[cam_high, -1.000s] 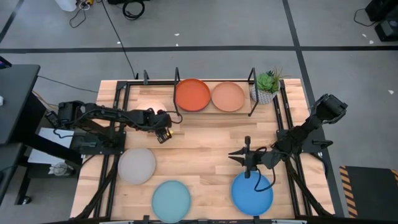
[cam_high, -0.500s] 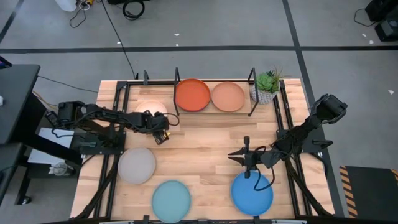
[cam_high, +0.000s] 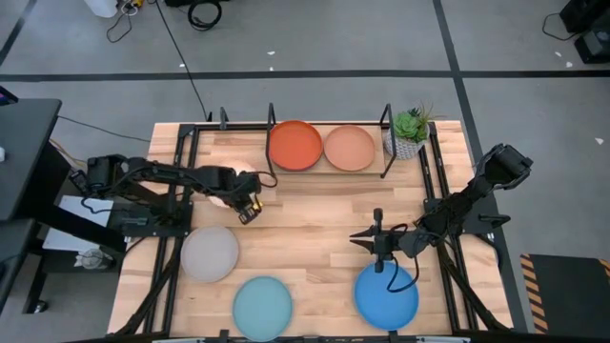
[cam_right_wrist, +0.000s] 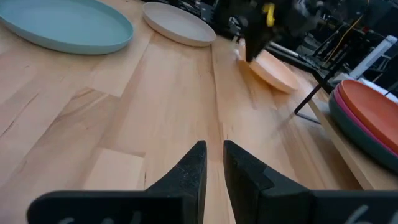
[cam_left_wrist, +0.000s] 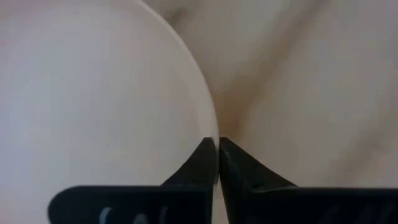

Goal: Place and stack plates onto a shelf
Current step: Stack the light pink plate on top of the brown plate on the shelf

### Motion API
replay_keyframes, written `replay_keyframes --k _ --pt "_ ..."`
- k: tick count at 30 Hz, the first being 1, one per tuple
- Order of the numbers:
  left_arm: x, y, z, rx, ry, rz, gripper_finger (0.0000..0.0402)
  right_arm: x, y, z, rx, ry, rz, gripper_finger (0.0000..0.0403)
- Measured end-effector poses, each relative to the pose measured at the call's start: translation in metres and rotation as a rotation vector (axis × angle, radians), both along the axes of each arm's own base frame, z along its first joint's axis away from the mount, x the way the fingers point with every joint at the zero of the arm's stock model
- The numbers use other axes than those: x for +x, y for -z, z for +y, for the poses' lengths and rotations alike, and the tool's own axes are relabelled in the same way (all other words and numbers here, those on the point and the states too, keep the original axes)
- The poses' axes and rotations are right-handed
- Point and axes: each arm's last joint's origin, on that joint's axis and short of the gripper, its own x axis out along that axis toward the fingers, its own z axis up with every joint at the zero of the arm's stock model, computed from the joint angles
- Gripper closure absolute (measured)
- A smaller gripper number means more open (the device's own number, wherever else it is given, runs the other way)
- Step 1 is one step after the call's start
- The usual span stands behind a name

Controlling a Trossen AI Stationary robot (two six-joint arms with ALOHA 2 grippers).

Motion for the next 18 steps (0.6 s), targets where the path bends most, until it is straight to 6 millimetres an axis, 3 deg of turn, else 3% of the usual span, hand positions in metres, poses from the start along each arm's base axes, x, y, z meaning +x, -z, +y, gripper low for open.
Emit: replay_keyframes --k 5,8,13,18 --pt "0.025 -0.049 -0.009 -0.317 0.110 -0.150 0.0382 0.000 0.001 0.000 0.022 0.009 0.002 0.0343" --pt "0.045 -0.089 -0.020 -0.413 0.255 -0.307 0.0382 -0.001 0.002 0.000 0.038 0.015 0.013 0.0344" --pt "0.071 -0.148 -0.033 -0.288 0.454 -0.612 0.0382 -0.004 0.007 0.001 0.055 0.022 0.053 0.0344" --pt "0.097 -0.163 -0.038 -0.126 0.553 -0.828 0.0382 -0.006 0.009 0.002 0.064 0.026 0.069 0.0344"
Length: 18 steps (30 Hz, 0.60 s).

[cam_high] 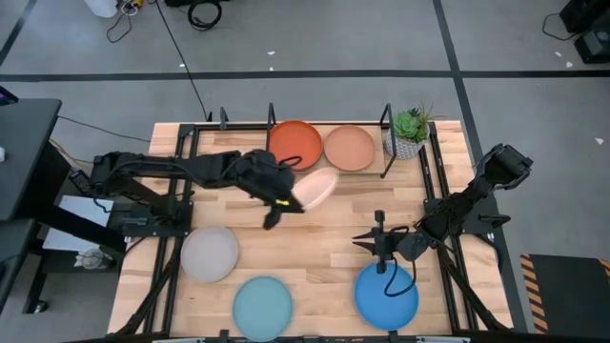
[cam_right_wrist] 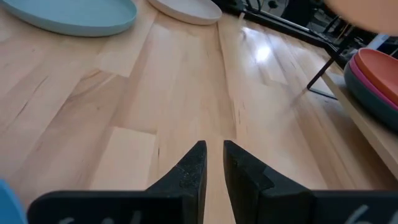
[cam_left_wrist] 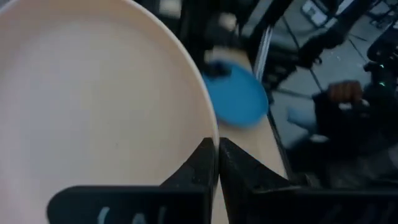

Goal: Place and stack plates onto a shelf
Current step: Stack the light pink plate on top of the brown plate on the shelf

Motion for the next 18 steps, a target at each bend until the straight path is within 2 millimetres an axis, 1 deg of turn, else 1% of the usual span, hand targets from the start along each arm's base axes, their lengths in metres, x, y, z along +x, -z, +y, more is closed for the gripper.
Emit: replay_keyframes --k 3,5,10,15,18 --pt "0.020 0.001 -0.001 0.103 -0.004 -0.149 0.0382 0.000 0.000 0.000 0.005 0.004 -0.004 0.0344" --pt "0.031 0.007 0.004 0.167 -0.026 -0.202 0.0382 0.000 0.000 0.000 0.013 0.014 -0.003 0.0344" --pt "0.057 0.029 0.029 0.375 -0.182 -0.252 0.0382 0.000 0.001 -0.001 0.014 0.019 0.002 0.0344" --pt "0.085 0.062 0.055 0.413 -0.258 -0.317 0.0382 0.000 0.000 -0.001 0.006 0.033 -0.004 0.0344" --pt "0.101 0.080 0.069 0.404 -0.288 -0.305 0.0382 0.000 0.000 -0.001 0.005 0.033 -0.004 0.0344"
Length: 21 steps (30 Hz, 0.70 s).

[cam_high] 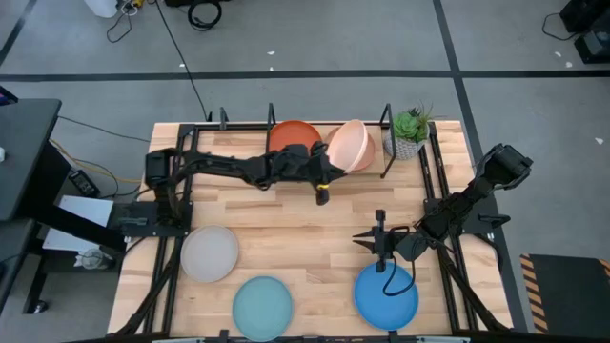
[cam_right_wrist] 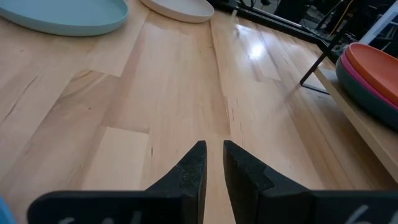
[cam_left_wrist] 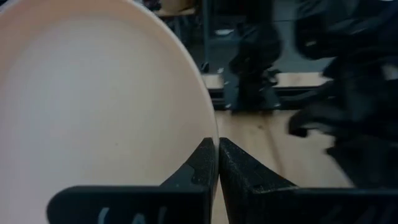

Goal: Place and stack plates onto a shelf
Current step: Stack the light pink plate on top of the brown plate on the shelf

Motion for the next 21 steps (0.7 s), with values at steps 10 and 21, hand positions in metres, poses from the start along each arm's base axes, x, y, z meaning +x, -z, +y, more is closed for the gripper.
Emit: replay_keyframes --k 10,21 --pt "0.051 0.008 0.032 -0.035 -0.046 0.193 0.0382 0.000 0.000 0.000 0.001 -0.006 0.003 0.0344" --pt "0.057 0.029 0.047 -0.008 -0.068 0.267 0.0381 -0.003 0.001 0.005 0.004 -0.038 0.009 0.0343"
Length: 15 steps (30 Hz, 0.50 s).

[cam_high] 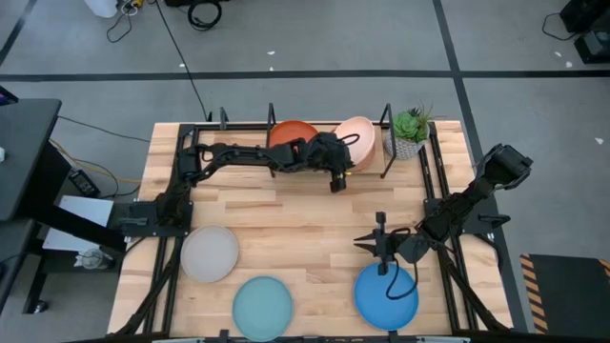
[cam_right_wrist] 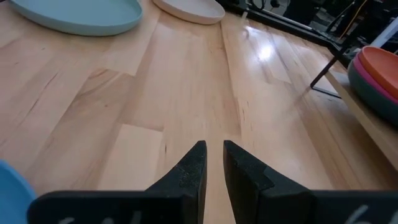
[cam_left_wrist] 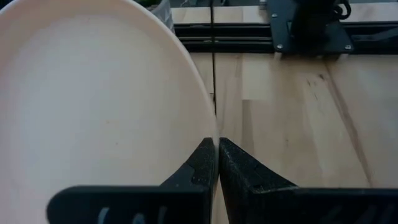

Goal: Place and stack plates onto a shelf
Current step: Stack the light pink plate on top of the brown plate on the shelf

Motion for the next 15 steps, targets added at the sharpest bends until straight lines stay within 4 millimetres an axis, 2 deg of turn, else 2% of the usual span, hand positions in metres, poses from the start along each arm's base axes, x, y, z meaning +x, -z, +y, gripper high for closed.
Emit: replay_keyframes --k 15 --pt "-0.0025 0.0043 0.0000 0.046 -0.019 0.063 0.0381 -0.0005 -0.0006 0.0009 -0.003 0.003 -0.008 0.0343"
